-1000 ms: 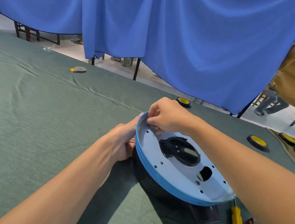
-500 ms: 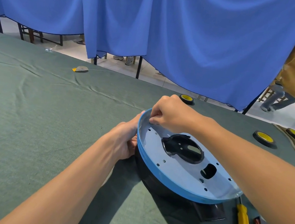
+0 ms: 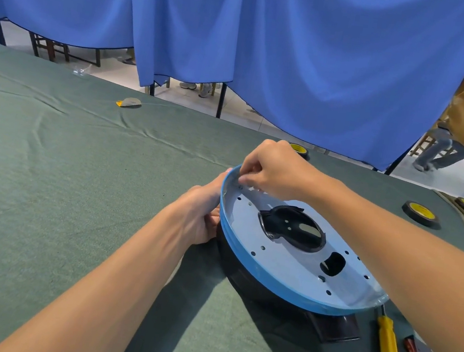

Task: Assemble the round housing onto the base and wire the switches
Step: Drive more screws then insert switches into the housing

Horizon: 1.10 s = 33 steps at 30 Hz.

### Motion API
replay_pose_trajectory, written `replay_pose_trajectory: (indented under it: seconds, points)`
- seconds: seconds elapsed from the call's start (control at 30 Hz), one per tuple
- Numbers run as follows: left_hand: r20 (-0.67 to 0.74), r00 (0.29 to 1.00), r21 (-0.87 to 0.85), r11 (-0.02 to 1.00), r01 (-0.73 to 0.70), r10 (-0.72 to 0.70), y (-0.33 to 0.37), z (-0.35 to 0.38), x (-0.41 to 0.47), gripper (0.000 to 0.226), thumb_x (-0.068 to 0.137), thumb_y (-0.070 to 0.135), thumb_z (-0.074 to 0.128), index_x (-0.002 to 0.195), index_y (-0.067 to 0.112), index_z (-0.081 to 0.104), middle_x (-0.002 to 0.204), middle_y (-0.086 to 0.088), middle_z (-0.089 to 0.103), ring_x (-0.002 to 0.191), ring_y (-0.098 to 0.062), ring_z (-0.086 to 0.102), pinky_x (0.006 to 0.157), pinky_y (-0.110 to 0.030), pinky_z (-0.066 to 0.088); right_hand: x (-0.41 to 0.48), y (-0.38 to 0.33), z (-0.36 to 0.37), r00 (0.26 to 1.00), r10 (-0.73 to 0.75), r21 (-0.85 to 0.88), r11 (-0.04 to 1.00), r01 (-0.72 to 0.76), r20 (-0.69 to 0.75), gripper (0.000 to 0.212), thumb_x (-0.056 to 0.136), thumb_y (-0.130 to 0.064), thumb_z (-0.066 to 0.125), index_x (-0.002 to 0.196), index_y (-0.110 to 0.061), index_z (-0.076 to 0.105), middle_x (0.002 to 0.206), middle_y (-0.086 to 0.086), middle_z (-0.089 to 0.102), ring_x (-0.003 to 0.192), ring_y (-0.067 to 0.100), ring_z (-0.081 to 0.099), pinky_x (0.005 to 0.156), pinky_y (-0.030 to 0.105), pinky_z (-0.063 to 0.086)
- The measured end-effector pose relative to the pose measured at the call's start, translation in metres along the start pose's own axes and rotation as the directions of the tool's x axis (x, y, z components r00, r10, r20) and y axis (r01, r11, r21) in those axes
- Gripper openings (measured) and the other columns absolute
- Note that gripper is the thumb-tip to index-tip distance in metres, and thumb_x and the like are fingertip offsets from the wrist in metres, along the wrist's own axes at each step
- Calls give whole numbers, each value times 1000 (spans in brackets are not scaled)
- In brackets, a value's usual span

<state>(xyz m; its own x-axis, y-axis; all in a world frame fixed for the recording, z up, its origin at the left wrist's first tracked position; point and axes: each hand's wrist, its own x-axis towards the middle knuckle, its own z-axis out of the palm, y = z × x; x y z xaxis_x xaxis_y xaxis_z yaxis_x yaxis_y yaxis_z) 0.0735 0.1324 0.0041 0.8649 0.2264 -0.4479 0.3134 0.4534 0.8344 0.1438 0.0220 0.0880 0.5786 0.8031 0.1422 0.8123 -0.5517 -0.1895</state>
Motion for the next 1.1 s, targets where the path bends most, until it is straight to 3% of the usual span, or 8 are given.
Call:
replay_pose_trajectory:
  seconds: [0.23, 0.4, 0.5, 0.63, 0.73, 0.83, 0.97, 1.1]
  points:
    - [37, 999, -30, 999, 13, -12, 0, 0, 3, 42, 87, 50, 70, 105, 14, 58, 102, -8, 55, 92, -24, 48, 82, -33, 36, 2, 4, 6, 998, 27, -118, 993, -21, 54, 41, 94, -42, 56, 77, -8, 71, 68, 8, 66, 62, 18, 51, 60, 35, 44]
    - [37, 999, -24, 1000, 11, -10, 1, 0, 3, 47, 85, 49, 73, 113, 12, 62, 106, -10, 62, 93, -26, 55, 84, -35, 44, -4, 13, 0, 997, 55, 97, 993, -61, 61, 12, 86, -33, 70, 87, -21, 74, 71, -16, 68, 63, -2, 61, 53, 12, 43]
    - [40, 999, -8, 1000, 12, -12, 2, 1, 2, 42, 86, 47, 72, 107, 13, 60, 102, -9, 63, 86, -25, 58, 78, -34, 45, -3, 11, 3, 998, 27, 115, 993, -33, 58, 7, 84, -20, 73, 90, -19, 76, 69, -16, 66, 64, 0, 61, 54, 5, 39]
    - [19, 1000, 10, 1000, 13, -13, 1, 0, 1, 35, 85, 48, 72, 87, 16, 57, 81, -3, 57, 65, -18, 51, 61, -29, 40, 2, 7, 8, 1000, 16, -57, 998, -16, 13, 29, 88, -38, 66, 76, -12, 73, 66, 1, 66, 62, 10, 48, 53, 26, 40]
    - [20, 1000, -10, 1000, 6, -6, 1, 0, 2, 36, 87, 48, 71, 93, 16, 56, 84, -4, 58, 74, -21, 51, 67, -30, 40, 1, 7, 4, 999, 28, -56, 998, -27, 25, 30, 86, -43, 66, 72, -17, 70, 65, -3, 64, 63, 5, 47, 50, 23, 35]
    - [22, 1000, -20, 1000, 3, -3, 1, 0, 1, 39, 87, 48, 71, 100, 15, 56, 96, -7, 57, 86, -24, 49, 77, -32, 39, -2, 7, 4, 999, 25, 8, 1000, -26, 21, 15, 84, -34, 71, 80, -20, 74, 67, -15, 62, 69, 3, 52, 53, 17, 37]
    - [12, 1000, 11, 1000, 4, -4, 1, 0, -2, 35, 87, 47, 70, 85, 15, 58, 77, -3, 62, 64, -19, 56, 57, -27, 45, -2, 2, 6, 997, -50, 10, 999, 49, 52, 20, 83, -3, 64, 90, -16, 76, 84, -4, 72, 82, 11, 61, 71, 23, 52]
    - [-19, 1000, 12, 1000, 3, -3, 1, 1, -3, 37, 87, 49, 69, 74, 17, 56, 62, 0, 58, 51, -16, 54, 46, -24, 42, -2, 2, 1, 997, -25, 101, 995, 17, 78, 24, 77, 0, 67, 85, -22, 77, 81, -7, 73, 74, 2, 63, 61, 7, 46]
